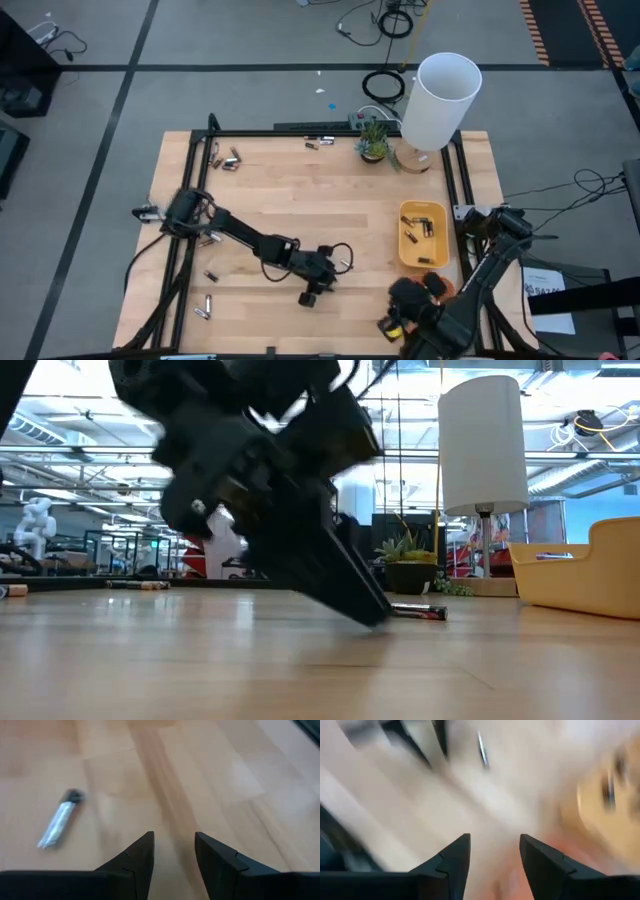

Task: Sort batteries
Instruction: Put the black battery into the orange bin

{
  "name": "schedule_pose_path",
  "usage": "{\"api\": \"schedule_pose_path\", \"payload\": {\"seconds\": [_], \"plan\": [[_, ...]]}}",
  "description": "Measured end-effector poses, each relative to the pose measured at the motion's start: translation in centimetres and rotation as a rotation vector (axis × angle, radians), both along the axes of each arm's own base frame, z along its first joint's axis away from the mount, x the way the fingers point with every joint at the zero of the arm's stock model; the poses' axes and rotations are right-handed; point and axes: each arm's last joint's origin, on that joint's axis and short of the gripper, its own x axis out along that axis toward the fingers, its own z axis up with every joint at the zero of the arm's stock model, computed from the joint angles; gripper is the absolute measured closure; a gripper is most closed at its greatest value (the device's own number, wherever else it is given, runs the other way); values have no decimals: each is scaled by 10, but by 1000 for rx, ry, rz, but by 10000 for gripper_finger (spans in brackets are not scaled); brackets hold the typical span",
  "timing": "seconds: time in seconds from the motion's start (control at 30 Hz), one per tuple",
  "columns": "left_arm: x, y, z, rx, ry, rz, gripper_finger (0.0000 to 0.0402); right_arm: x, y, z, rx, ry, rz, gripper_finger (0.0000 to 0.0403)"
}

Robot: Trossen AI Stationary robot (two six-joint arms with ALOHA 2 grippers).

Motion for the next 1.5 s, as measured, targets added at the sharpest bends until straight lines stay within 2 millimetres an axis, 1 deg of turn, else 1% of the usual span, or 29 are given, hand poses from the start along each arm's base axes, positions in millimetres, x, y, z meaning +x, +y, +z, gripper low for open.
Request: {"api": "schedule_pose_path", "payload": {"seconds": [0.07,0.13,0.23,0.37,0.4,0.47,0.57,0.67,0.73,0.8,0.9,0.97,1.07,1.2,1.37,1.5], "plan": [[-7,6,25,56,-16,33,249,10,-5,-4,-87,-102,28,241],[-18,11,51,134,-49,98,249,21,-12,-12,-134,-134,50,241],[-45,20,72,285,-49,207,249,42,-25,-32,-155,-156,77,241],[-88,37,98,432,-125,383,249,72,-46,-67,-132,-206,112,241],[-101,44,101,460,-133,430,249,79,-50,-75,-125,-229,124,241],[-128,56,101,482,-152,509,249,85,-58,-89,-111,-241,150,241],[-165,69,106,426,-224,579,249,86,-67,-107,-75,-225,149,241],[-191,76,108,325,-309,568,249,80,-77,-124,-75,-191,123,241],[-202,78,113,227,-382,526,249,77,-83,-134,-92,-182,108,241],[-211,79,117,144,-433,468,249,75,-89,-141,-117,-179,112,241],[-219,78,117,53,-461,362,249,76,-98,-149,-133,-167,125,241],[-222,76,118,0,-476,322,249,76,-104,-154,-141,-157,128,241],[-224,74,117,-30,-464,307,249,75,-112,-158,-151,-128,127,242],[-224,68,116,-42,-454,282,249,79,-117,-164,-96,-126,173,247],[-226,63,116,-69,-444,263,249,80,-116,-164,-64,-128,194,271],[-227,60,116,-87,-438,252,249,81,-121,-166,-13,-102,182,316]]}}
